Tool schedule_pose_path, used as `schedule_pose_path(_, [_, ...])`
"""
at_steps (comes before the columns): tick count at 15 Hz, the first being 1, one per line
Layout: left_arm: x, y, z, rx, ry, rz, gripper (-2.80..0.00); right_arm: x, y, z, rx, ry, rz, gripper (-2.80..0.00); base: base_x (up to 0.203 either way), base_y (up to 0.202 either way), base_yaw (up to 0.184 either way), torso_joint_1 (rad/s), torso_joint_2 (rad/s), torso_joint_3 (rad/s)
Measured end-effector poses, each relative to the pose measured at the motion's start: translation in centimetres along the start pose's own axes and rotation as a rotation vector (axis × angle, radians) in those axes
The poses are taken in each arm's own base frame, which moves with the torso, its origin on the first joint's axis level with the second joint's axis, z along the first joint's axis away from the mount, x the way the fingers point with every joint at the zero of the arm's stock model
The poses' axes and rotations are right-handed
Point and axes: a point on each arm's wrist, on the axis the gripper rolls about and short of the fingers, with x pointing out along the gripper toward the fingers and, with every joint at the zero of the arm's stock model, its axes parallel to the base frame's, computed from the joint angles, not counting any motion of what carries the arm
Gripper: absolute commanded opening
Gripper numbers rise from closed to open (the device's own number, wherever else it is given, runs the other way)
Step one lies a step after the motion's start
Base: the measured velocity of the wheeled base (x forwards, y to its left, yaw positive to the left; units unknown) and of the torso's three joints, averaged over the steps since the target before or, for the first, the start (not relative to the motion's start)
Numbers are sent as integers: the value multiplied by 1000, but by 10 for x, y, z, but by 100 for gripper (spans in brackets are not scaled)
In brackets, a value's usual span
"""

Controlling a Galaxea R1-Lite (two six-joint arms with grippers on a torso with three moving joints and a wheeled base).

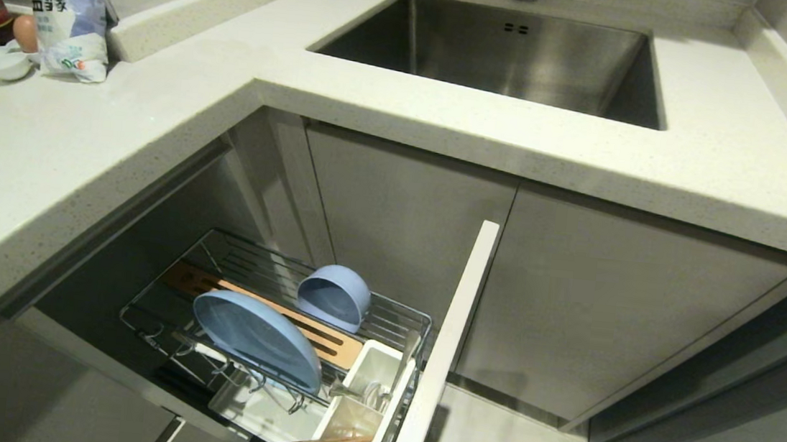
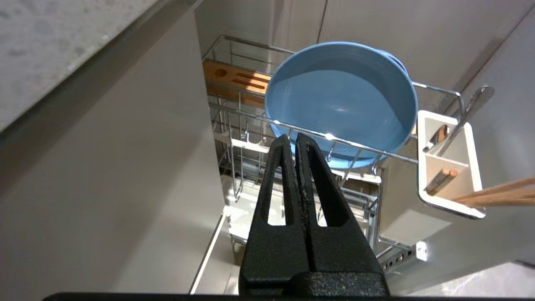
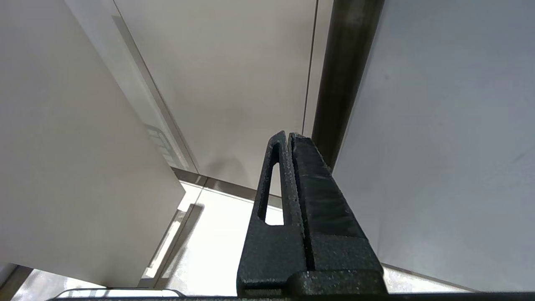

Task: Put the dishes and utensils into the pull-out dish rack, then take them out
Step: Take the plate out of the cupboard

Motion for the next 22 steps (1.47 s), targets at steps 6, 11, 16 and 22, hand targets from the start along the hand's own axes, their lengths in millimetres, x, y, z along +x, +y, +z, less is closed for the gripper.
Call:
schedule_pose_path(6, [0, 0, 0, -2, 0, 2, -280, 0, 0, 0, 0, 0, 0, -280, 0, 0, 0, 0, 0, 0])
schedule_pose_path(11, [0, 0, 0, -8, 0, 6, -280, 0, 0, 0, 0, 0, 0, -280, 0, 0, 0, 0, 0, 0])
schedule_pose_path(16, [0, 0, 0, -8, -1, 7, -280, 0, 0, 0, 0, 0, 0, -280, 0, 0, 0, 0, 0, 0])
schedule_pose_path(22, [0, 0, 0, -8, -1, 6, -280, 0, 0, 0, 0, 0, 0, -280, 0, 0, 0, 0, 0, 0])
